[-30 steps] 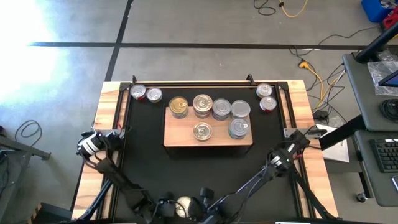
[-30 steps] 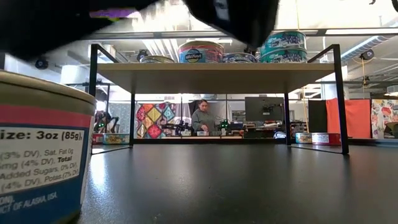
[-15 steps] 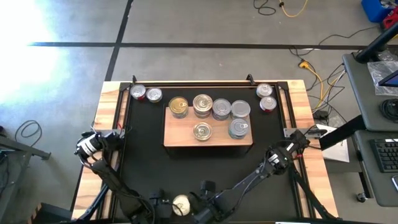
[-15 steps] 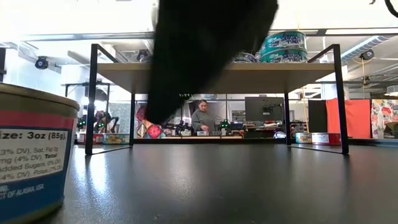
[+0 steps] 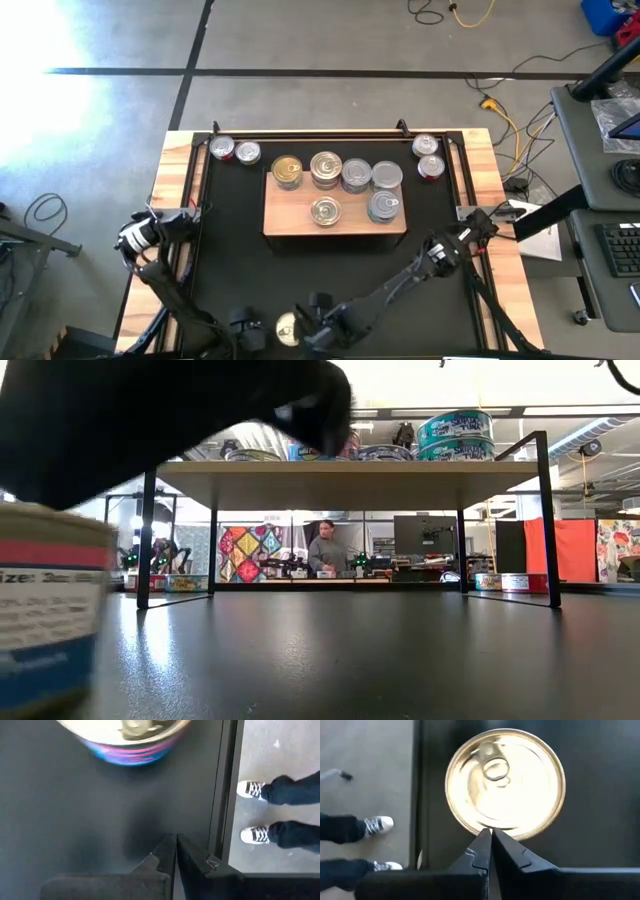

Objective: Stack canned seafood by type on shelf
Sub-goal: Stack the blue pink tuna can on top of the blue pink tuna can on the shelf

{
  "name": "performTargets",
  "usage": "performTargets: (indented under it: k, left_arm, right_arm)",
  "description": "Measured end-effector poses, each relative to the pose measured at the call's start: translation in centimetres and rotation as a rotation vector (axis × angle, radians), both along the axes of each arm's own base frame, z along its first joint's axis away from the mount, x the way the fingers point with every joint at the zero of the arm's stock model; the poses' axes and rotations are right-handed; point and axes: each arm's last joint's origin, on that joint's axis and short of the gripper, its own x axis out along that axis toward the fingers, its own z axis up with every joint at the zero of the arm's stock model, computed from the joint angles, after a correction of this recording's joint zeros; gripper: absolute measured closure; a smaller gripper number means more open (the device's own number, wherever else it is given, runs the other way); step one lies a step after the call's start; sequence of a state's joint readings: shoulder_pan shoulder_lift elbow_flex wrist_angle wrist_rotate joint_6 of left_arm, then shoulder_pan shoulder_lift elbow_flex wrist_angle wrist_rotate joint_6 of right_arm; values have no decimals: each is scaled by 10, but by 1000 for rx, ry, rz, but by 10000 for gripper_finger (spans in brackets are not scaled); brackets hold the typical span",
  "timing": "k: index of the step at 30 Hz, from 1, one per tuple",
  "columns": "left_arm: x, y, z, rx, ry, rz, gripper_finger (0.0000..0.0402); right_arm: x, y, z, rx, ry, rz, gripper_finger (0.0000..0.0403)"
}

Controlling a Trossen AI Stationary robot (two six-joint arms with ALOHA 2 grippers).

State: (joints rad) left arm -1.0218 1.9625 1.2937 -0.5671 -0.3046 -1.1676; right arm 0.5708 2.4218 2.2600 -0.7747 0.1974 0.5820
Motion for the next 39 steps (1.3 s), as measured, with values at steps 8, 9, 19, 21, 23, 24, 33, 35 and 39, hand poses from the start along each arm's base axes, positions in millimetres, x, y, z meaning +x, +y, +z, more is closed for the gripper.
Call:
performTargets:
  k: [8, 9, 19, 21, 23, 24, 33, 35, 39]
  left_arm:
    - [-24, -6, -8, 13, 23, -16, 402]
    - [-26, -7, -9, 14, 23, -14, 402]
    - [-41, -11, -13, 24, -3, -7, 402]
    - [-42, -11, -13, 28, -3, -14, 402]
    - [-44, -12, -13, 29, -4, -19, 402]
    - [-45, -12, -14, 30, -3, -21, 402]
    - [-50, -13, -14, 35, 3, -31, 402]
    - [-50, -13, -14, 38, 4, -33, 402]
    - [-51, -13, -14, 41, 5, -34, 402]
  right_arm:
    - [12, -3, 1, 73, -83, 1, 390]
    - [14, -5, 0, 83, -86, 2, 390]
    - [26, -10, 1, 154, -172, -17, 390]
    - [27, -12, 1, 164, -173, -20, 390]
    - [29, -15, -1, 167, -164, -21, 390]
    - [29, -17, -3, 167, -158, -25, 390]
    - [27, -27, -17, 136, -81, -59, 390]
    - [25, -34, -16, 111, -43, -69, 390]
    - [22, -44, -7, -6, 6, -89, 390]
